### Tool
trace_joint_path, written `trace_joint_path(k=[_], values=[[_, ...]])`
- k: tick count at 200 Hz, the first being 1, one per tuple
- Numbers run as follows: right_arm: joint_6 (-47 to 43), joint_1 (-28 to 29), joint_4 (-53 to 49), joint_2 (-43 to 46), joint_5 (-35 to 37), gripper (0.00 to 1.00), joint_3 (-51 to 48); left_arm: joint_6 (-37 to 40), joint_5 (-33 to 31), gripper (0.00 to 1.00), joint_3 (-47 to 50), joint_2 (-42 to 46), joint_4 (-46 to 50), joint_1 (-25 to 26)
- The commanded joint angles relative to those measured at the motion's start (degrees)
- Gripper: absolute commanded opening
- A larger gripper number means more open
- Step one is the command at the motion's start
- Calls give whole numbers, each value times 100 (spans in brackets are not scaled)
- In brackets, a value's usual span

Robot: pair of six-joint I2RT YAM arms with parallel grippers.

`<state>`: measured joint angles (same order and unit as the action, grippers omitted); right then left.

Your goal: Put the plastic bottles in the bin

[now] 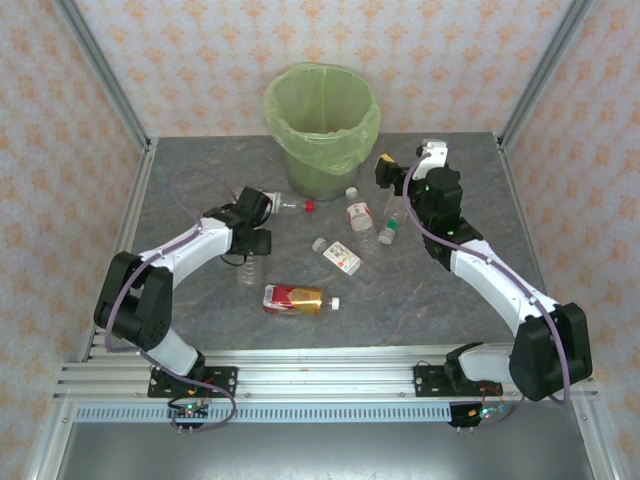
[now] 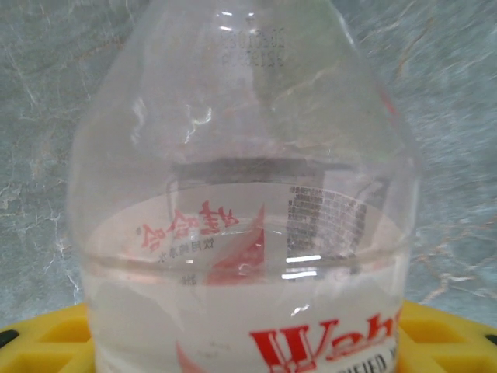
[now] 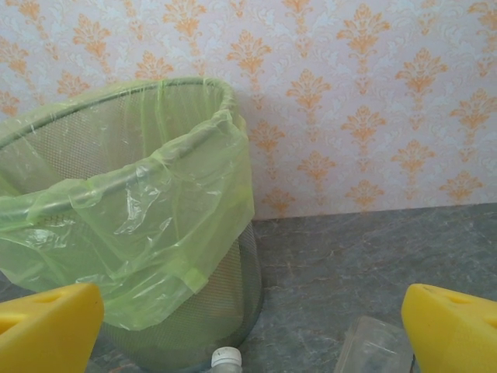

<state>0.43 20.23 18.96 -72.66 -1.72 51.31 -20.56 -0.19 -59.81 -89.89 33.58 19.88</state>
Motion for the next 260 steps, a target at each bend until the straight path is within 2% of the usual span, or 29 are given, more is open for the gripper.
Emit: trace_joint_path(k=[1, 37, 99, 138, 193, 260], values=[[35, -1, 109, 209, 123, 99, -129, -104, 140, 61, -366, 368, -4, 4], [-193, -5, -383, 328, -22, 99, -148, -200, 160, 62, -684, 613, -194, 6], [-135, -6, -892, 909, -128, 99, -564, -595, -291, 60, -758, 1006, -1188, 6], [550, -2, -543, 1002, -82, 99, -1064, -774, -412, 60, -1041, 1173, -1835, 7], [1379, -7, 180, 868, 393, 99, -1516, -748, -30, 59, -1707, 1031, -2382, 7], [1346, -2, 257, 833, 479, 99, -1422, -766, 655, 59, -2607, 608, -3015, 36]])
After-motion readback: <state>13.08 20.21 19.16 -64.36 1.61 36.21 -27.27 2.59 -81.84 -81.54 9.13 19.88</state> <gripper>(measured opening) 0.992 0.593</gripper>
